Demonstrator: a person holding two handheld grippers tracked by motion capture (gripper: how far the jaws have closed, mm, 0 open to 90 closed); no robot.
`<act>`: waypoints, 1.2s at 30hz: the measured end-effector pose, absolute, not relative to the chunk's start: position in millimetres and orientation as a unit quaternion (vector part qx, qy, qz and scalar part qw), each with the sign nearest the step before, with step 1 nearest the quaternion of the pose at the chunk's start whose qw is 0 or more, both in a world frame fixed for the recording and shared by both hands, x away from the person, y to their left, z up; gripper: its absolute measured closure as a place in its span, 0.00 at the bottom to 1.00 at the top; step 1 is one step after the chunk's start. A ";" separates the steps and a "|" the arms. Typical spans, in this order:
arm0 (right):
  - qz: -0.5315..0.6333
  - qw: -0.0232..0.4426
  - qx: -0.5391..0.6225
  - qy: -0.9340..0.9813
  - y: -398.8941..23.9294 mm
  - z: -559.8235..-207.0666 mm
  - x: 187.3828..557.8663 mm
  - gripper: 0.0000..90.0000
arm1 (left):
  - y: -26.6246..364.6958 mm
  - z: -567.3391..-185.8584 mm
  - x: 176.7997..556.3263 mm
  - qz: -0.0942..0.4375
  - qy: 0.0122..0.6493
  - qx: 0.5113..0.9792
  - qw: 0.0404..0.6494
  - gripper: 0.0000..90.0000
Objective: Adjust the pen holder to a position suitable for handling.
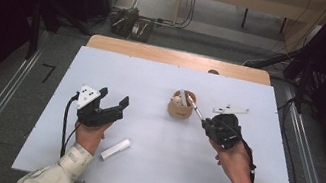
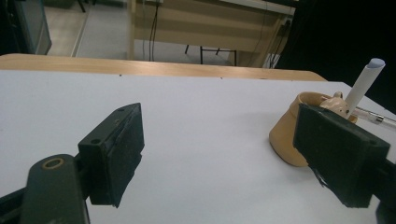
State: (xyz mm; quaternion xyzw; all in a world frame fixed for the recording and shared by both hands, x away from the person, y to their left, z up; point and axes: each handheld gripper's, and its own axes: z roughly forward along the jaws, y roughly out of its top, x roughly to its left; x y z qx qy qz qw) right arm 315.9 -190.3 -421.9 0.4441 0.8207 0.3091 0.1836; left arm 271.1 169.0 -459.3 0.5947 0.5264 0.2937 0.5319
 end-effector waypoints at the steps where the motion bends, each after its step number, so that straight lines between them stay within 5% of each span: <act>1: 0.308 0.183 0.444 0.822 -189.6 -421.0 316.8 0.86 | 168.8 -459.4 271.1 0.294 0.527 0.594 0.532 0.19; 32: 0.317 0.189 0.439 0.819 -172.7 -399.6 342.7 0.85 | 170.3 -459.4 271.6 0.293 0.527 0.591 0.536 0.19; 36: 0.328 0.186 0.438 0.816 -172.0 -400.0 345.7 0.77 | 170.5 -459.3 271.4 0.293 0.527 0.592 0.535 0.19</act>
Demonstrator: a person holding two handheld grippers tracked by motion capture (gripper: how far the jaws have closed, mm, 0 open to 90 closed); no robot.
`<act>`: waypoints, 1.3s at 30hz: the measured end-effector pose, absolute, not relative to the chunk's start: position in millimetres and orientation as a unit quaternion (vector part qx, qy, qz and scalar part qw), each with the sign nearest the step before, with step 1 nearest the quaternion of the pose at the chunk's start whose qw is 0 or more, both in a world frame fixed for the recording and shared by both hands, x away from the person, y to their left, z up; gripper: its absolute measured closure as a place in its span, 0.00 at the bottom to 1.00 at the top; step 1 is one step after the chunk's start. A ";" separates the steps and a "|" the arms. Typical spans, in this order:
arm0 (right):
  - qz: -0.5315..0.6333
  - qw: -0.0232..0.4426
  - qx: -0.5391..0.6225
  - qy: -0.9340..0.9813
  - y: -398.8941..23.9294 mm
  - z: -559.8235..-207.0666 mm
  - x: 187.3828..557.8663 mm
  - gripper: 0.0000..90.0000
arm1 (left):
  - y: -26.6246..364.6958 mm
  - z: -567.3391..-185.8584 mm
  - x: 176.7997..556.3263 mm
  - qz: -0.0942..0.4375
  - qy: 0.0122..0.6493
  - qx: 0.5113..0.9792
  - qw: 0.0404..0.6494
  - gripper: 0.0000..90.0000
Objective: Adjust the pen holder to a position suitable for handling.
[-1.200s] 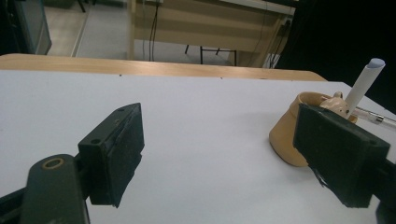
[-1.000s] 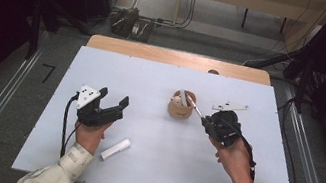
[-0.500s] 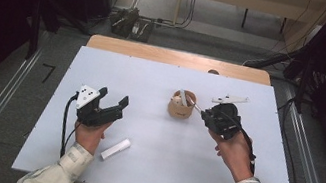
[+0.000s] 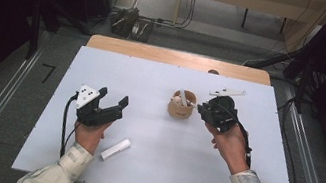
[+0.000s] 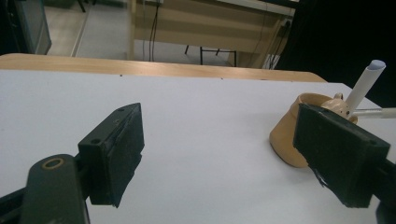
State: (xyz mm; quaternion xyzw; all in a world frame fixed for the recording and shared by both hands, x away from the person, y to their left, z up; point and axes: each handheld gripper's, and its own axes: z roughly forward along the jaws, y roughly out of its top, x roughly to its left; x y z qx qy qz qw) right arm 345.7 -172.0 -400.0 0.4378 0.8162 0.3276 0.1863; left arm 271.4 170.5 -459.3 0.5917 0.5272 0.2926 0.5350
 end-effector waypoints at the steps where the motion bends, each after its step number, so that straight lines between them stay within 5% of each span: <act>1: 0.331 0.182 0.440 0.814 -172.7 -399.8 346.2 0.75 | 171.0 -459.3 271.2 0.293 0.527 0.592 0.534 0.19; 14: 0.404 0.207 0.420 0.786 -196.8 -399.0 319.1 0.43 | 180.0 -465.5 260.9 0.300 0.519 0.612 0.516 0.19; 20: 0.420 0.238 0.410 0.774 -206.3 -409.7 300.5 0.39 | 177.5 -473.7 247.1 0.301 0.501 0.643 0.494 0.19; 39: 0.417 0.219 0.442 0.763 -230.3 -442.4 286.9 0.34 | 184.3 -491.5 203.5 0.271 0.465 0.709 0.457 0.23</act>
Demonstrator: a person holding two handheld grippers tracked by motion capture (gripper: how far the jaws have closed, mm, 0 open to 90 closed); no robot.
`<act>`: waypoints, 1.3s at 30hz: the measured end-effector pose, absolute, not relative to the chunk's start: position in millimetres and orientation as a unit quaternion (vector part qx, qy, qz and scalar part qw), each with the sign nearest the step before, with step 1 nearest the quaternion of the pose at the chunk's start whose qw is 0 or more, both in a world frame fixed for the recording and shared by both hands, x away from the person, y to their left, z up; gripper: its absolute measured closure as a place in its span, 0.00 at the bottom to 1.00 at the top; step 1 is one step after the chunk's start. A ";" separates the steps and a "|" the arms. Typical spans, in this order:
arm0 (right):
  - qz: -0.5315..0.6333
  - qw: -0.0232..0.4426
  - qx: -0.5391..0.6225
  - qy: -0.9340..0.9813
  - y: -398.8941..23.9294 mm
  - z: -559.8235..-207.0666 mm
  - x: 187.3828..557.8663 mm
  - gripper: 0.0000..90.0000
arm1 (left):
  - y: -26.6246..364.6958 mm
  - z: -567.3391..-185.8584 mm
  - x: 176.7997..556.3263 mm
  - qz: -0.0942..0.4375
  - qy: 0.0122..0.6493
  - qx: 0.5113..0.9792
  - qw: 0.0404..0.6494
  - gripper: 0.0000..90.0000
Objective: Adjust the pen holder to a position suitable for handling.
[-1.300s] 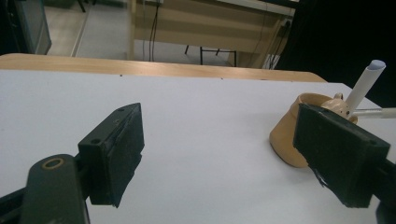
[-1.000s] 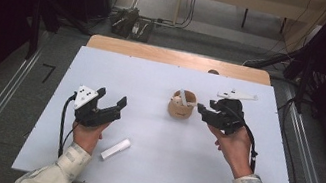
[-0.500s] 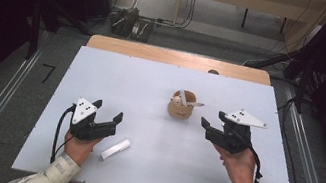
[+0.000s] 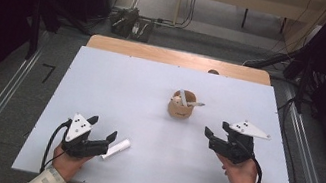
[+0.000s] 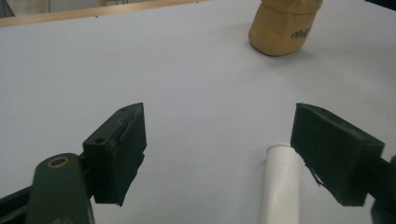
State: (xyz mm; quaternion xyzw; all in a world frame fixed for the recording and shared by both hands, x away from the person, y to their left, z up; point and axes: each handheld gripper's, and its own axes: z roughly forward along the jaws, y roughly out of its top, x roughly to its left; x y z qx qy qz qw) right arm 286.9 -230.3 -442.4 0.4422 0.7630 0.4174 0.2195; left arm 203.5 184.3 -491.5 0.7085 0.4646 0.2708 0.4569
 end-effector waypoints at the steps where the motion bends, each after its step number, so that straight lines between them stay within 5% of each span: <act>1: 0.416 0.219 0.444 0.762 -231.4 -443.2 286.6 0.34 | 183.8 -492.4 203.6 0.270 0.464 0.711 0.455 0.23; 16: 0.417 0.211 0.453 0.760 -239.3 -449.7 286.9 0.35 | 176.0 -504.1 204.8 0.235 0.440 0.745 0.443 0.27; 39: 0.414 0.204 0.454 0.762 -238.0 -453.4 289.0 0.38 | 152.7 -511.1 216.9 0.186 0.410 0.789 0.419 0.52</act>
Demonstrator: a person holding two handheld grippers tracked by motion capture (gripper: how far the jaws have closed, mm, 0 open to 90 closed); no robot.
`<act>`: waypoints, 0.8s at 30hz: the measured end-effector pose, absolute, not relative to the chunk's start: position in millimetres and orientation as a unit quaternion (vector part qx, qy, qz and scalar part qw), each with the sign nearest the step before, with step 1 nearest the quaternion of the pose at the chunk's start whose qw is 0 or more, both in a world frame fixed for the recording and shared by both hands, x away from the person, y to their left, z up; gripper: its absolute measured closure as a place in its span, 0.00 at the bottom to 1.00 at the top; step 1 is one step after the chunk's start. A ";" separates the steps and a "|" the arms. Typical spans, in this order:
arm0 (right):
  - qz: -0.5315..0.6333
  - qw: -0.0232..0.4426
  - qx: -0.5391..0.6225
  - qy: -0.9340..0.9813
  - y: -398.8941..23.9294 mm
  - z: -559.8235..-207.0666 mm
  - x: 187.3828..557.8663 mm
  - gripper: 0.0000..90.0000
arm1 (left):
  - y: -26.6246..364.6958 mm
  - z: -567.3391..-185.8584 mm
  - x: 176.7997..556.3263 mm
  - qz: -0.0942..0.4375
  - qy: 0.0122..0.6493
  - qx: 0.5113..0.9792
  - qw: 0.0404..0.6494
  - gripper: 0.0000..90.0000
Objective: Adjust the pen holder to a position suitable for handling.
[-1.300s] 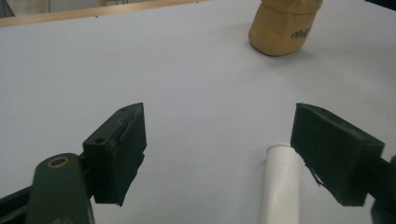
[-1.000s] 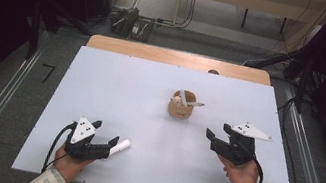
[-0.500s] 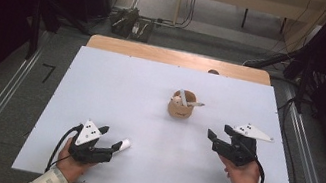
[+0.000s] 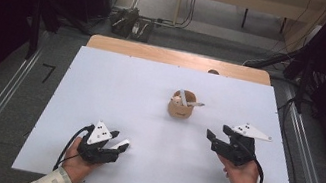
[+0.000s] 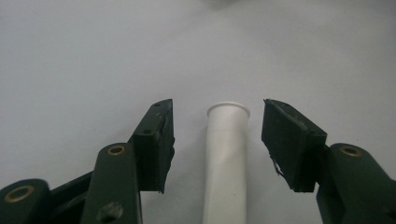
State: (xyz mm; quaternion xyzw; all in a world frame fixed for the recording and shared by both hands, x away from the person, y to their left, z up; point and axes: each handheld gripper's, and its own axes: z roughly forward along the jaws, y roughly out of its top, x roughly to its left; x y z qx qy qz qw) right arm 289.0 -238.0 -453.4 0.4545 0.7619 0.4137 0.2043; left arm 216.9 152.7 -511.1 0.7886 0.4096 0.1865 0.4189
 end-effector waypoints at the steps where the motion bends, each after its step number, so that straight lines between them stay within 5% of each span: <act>1: 0.414 0.205 0.454 0.762 -238.3 -453.6 289.1 0.38 | 152.5 -511.7 218.1 0.181 0.410 0.790 0.419 0.53; 24: 0.413 0.201 0.456 0.762 -238.9 -455.4 289.2 0.38 | 148.2 -519.7 223.0 0.154 0.414 0.809 0.388 0.73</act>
